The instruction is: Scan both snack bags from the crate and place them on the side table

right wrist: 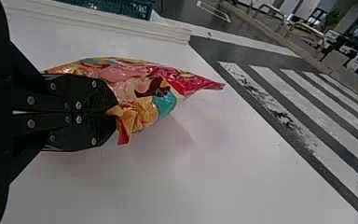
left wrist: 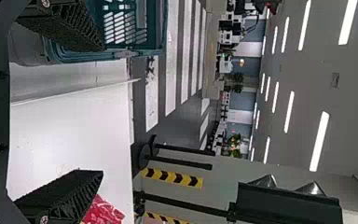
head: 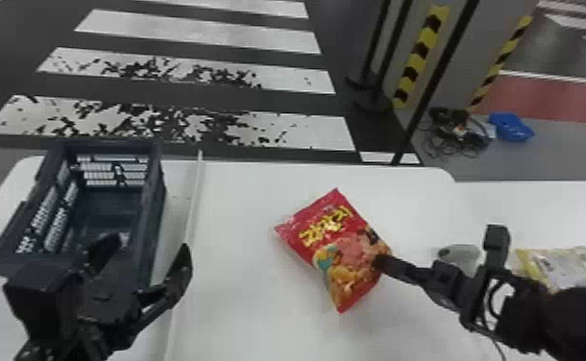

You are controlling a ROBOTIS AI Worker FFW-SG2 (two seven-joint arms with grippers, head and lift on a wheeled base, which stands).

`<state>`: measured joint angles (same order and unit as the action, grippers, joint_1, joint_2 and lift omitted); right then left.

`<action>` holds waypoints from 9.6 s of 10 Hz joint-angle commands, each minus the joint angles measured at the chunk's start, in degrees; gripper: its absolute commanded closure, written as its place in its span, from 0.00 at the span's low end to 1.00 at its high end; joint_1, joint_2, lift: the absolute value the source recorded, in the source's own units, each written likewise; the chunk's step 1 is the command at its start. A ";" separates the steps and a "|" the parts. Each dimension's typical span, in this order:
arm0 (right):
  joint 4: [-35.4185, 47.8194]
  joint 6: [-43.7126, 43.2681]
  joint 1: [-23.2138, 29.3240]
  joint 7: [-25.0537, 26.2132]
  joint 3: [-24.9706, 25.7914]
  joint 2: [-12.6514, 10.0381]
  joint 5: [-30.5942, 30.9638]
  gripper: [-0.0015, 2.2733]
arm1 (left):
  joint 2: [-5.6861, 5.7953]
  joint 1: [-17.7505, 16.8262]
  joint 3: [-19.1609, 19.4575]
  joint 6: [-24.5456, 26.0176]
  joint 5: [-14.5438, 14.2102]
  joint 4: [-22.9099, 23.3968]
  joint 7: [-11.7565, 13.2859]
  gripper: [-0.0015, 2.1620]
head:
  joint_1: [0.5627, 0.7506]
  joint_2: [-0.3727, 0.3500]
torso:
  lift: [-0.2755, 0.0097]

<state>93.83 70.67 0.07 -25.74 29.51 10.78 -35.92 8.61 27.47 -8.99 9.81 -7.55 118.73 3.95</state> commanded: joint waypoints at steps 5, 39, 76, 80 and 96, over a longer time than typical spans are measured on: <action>9.71 -19.55 1.69 2.10 -7.19 2.05 19.75 0.99 | 0.00 -0.14 -0.06 0.18 0.00 -0.08 0.00 0.03 | 0.70 0.13 | 0.63; 6.28 -32.38 8.90 -7.13 -13.34 0.65 14.12 0.99 | -0.35 -1.46 -0.67 0.88 -0.80 -2.63 0.35 0.03 | 0.70 0.24 | 0.63; 4.61 -31.33 16.01 -13.37 -10.53 1.96 14.92 1.00 | -0.26 -1.55 -0.76 0.88 -1.41 -3.51 0.71 0.03 | 0.70 0.20 | 0.63; 5.49 -31.33 16.37 -13.46 -10.00 1.88 14.65 0.99 | -0.35 -1.55 -0.76 0.88 -1.41 -3.42 0.71 0.03 | 0.70 0.20 | 0.63; 8.91 -27.46 12.76 -8.45 1.95 4.07 22.47 0.00 | -0.09 -2.07 -0.15 0.88 -1.41 -3.16 0.79 0.03 | 0.70 0.04 | 0.63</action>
<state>103.70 43.66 13.13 -34.34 31.19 14.33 -14.39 8.49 25.62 -9.14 10.68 -8.96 115.59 4.74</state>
